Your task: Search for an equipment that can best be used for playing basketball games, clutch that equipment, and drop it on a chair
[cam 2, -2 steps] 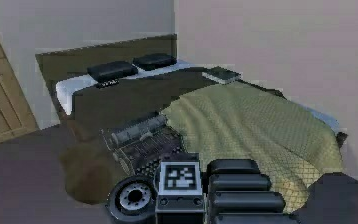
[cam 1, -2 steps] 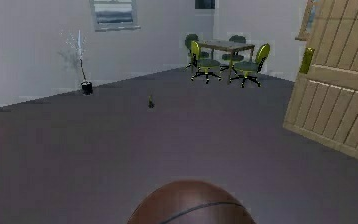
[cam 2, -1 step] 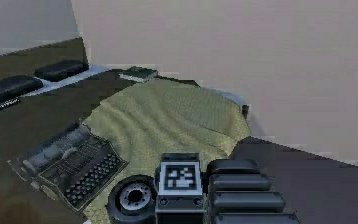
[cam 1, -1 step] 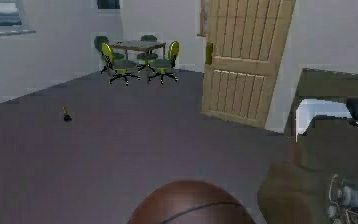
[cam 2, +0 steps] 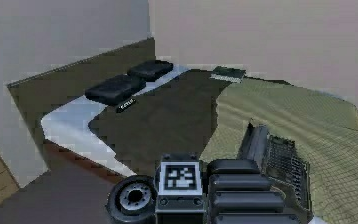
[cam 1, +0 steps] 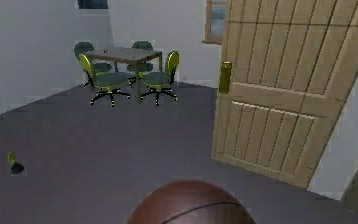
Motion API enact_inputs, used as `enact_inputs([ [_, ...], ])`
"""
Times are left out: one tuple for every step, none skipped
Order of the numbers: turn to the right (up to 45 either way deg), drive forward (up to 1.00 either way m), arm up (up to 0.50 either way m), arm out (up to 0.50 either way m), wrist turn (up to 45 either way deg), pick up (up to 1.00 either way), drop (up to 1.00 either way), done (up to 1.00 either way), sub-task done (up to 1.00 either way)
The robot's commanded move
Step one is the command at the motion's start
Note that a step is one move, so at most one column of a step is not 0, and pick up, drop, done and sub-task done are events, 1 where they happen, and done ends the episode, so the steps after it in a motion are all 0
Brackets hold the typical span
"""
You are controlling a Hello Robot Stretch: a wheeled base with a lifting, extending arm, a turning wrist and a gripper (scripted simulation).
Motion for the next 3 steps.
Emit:
enact_inputs([
  [0.0,1.0,0.0,0.0,0.0,0.0,0.0,0.0,0.0],
  [0.0,1.0,0.0,0.0,0.0,0.0,0.0,0.0,0.0],
  [6.0,0.0,0.0,0.0,0.0,0.0,0.0,0.0,0.0],
])
